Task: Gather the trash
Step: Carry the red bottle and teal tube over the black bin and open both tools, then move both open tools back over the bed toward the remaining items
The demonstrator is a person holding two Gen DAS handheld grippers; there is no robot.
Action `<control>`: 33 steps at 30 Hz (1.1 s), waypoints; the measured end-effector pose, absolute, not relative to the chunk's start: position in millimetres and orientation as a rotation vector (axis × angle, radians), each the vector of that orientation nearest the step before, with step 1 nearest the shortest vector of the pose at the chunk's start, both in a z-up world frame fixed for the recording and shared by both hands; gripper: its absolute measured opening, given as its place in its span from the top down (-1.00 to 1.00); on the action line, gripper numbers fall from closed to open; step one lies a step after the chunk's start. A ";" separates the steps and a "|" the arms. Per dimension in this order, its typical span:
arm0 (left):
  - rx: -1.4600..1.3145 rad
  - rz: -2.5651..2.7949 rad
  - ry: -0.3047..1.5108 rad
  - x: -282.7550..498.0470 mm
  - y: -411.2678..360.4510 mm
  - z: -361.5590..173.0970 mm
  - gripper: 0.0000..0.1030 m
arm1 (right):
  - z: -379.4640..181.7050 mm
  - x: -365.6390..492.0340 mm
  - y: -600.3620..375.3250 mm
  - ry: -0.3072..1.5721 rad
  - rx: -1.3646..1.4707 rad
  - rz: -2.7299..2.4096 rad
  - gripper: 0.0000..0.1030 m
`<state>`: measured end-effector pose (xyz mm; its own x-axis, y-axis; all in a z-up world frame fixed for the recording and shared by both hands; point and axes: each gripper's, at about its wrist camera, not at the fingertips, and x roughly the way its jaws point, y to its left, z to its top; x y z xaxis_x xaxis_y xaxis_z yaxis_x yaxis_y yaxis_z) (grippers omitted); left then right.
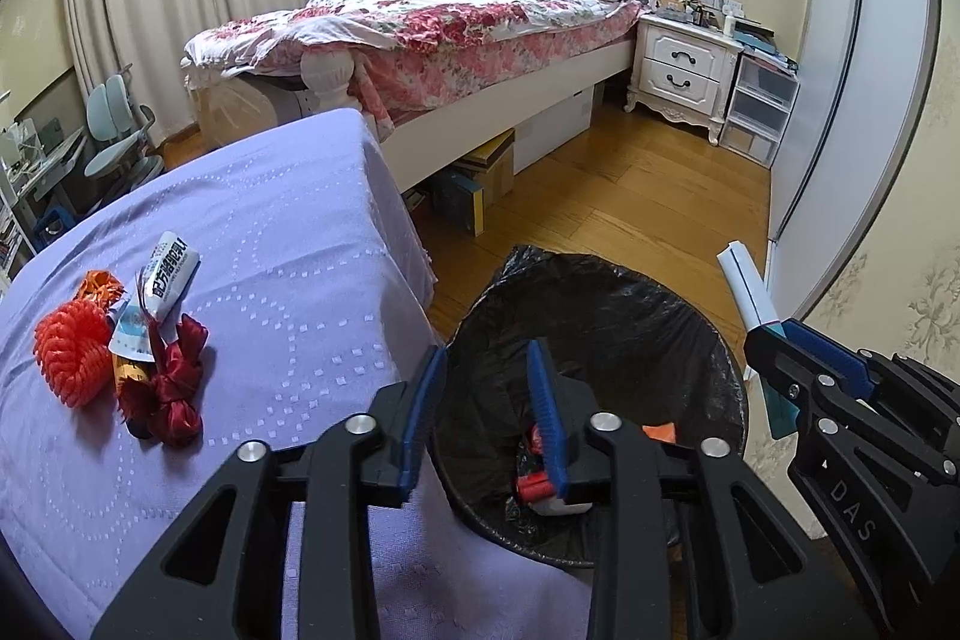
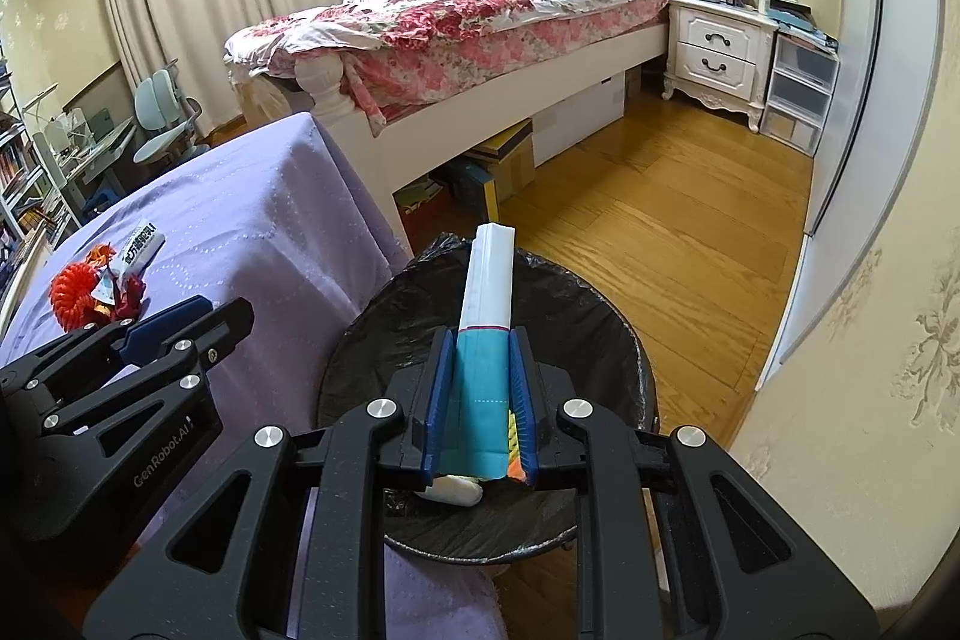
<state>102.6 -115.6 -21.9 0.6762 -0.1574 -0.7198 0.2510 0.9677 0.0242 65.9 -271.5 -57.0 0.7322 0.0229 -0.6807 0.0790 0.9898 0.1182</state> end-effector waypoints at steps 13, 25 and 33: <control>0.107 -0.181 0.775 100.2 -105.5 -18.0 -0.36 | -59.3 65.6 -274.5 0.745 0.159 -0.063 0.13; 0.080 -0.049 0.777 92.0 -49.1 -17.2 -0.43 | -56.6 67.7 -245.4 0.754 0.139 -0.011 -0.19; 0.030 0.075 0.784 79.0 14.1 -18.1 -0.45 | -54.4 68.9 -197.4 0.767 0.094 0.087 -0.28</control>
<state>79.0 14.1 -18.1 0.7055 0.0787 -0.7043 -0.0564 0.9969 0.0548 68.9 -197.4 -54.4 0.7171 0.1132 -0.6878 -0.0447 0.9922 0.1166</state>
